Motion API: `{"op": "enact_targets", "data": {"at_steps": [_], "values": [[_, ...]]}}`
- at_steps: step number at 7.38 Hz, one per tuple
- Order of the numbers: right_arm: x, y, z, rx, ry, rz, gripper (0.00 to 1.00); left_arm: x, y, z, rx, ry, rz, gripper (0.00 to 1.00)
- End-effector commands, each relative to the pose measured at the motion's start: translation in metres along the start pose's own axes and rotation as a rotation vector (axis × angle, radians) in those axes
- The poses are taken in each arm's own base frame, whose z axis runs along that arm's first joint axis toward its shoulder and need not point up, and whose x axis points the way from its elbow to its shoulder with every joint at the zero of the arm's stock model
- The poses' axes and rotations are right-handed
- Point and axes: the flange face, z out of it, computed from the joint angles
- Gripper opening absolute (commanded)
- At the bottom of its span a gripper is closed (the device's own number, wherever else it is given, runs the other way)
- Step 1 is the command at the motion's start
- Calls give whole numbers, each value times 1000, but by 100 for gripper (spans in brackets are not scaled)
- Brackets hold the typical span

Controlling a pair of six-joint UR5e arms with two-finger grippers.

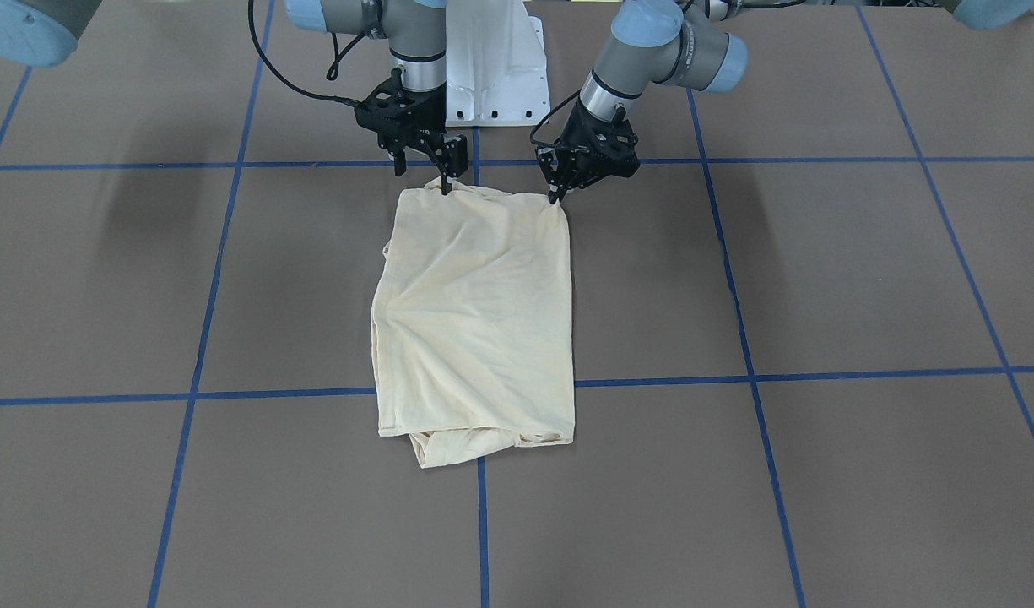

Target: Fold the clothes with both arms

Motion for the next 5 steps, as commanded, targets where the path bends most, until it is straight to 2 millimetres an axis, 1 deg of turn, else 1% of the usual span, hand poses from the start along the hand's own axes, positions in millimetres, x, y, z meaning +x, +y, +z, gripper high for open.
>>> {"op": "enact_targets", "data": {"at_steps": [1,2,3,5], "values": [[1,3,9,5,11,19,89,1,0,0,0,2,1,0],[1,4,10,5,13,21,83,0,0,0,0,0,1,0],[2,6,10,3,13,25,73,0,0,0,0,0,1,0],[3,7,12,7,16,30,69,1,0,-1,0,2,1,0]]}}
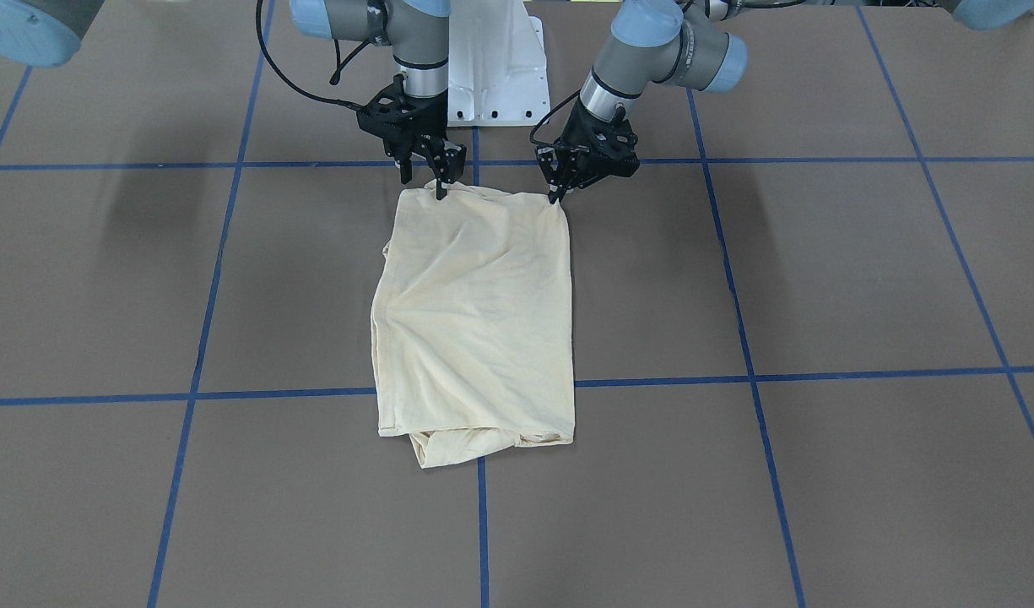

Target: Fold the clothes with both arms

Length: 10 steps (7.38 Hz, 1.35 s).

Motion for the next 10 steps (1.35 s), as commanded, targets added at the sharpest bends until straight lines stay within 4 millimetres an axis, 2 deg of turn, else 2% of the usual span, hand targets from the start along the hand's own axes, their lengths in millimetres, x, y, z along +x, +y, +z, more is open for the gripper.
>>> {"op": "enact_targets", "data": {"at_steps": [1,2,3,4,5,6,8,9,10], "values": [[-4,4,2,11,-2,2,67,0,0,0,0,1,0,0],[-21,15,7,13,-2,4,65,1,0,-3,0,5,0,0],[-24,16,8,14,-1,5,59,0,0,-7,2,10,0,0],[-20,15,9,16,3,4,46,0,0,-8,2,10,1,0],[-19,14,10,17,5,4,26,0,0,-8,2,10,1,0],[-19,14,8,15,2,5,0,0,0,-8,0,10,1,0],[-17,13,9,16,3,4,0,0,0,-8,0,10,3,0],[-20,10,0,11,-13,11,0,2,0,-9,1,13,3,0],[-24,2,-17,-1,-41,24,0,2,0,-10,1,16,3,0]]}}
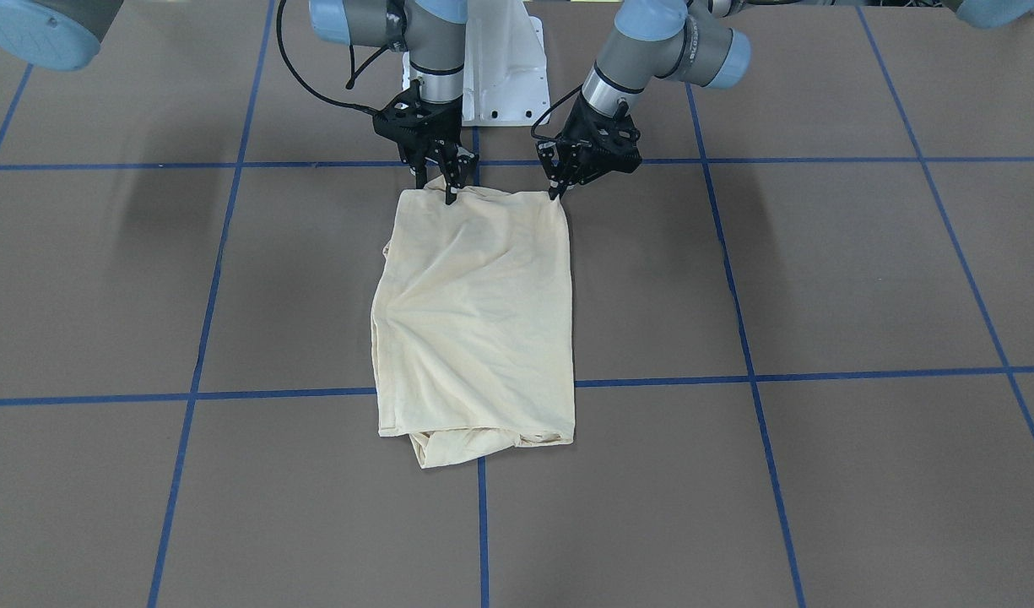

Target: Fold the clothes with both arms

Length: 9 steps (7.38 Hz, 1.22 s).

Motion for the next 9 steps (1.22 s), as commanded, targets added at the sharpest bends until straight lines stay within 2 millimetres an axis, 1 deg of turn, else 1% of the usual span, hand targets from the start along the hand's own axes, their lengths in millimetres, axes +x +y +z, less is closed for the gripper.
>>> {"op": "enact_targets", "data": {"at_steps": [1,4,6,7,8,9], "values": [[-6,-8,-22,-16,-35,15,0,2,0,-3,1,6,2,0],[-7,-13,-21,-9,-36,20,0,4,0,-5,-1,11,5,0],[-10,-21,-22,-4,-41,27,0,4,-1,-6,-1,13,5,0],[-13,-28,-33,-10,-61,32,0,10,0,-14,-3,31,7,0],[-2,-39,-49,-27,-82,35,0,23,-1,-43,-8,33,9,0],[10,-48,-59,-35,-92,38,0,42,4,-81,-53,25,9,0]]}}
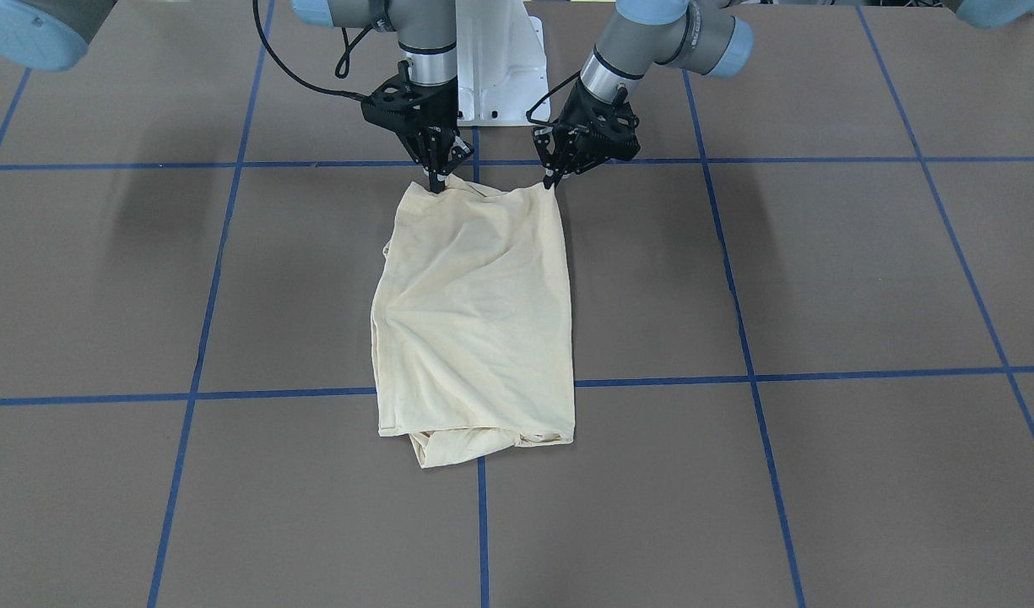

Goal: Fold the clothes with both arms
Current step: 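Lift the nearer edge with both grippers and fold it away from the robot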

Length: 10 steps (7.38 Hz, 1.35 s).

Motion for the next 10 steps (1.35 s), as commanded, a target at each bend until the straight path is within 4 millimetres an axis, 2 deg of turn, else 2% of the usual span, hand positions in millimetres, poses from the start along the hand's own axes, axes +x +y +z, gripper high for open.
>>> {"op": "enact_targets", "data": {"at_steps": [1,2,4,5,6,7,8,9,10], "values": [[9,-16,-29,-23,-41,12,0,27,6,-63,-39,21,1,0],[11,-15,-45,-40,-54,10,0,32,6,-78,-37,47,1,0],[34,-8,-126,-99,-47,-34,0,41,11,-101,-43,72,-3,0],[32,-12,-135,-100,-51,-34,0,41,10,-102,-44,68,-2,0],[29,-20,-131,-96,-42,-32,0,37,11,-93,-48,46,7,0],[21,-35,-120,-65,-34,-75,0,35,9,-83,-49,-4,26,0],[4,-52,-105,-25,-44,-69,0,37,-4,-84,-28,-22,62,0],[-18,-69,-87,-3,-50,-44,0,31,-27,-86,12,-37,70,0],[-47,-89,-64,23,-52,-33,0,30,-59,-82,63,-60,92,0]]}}
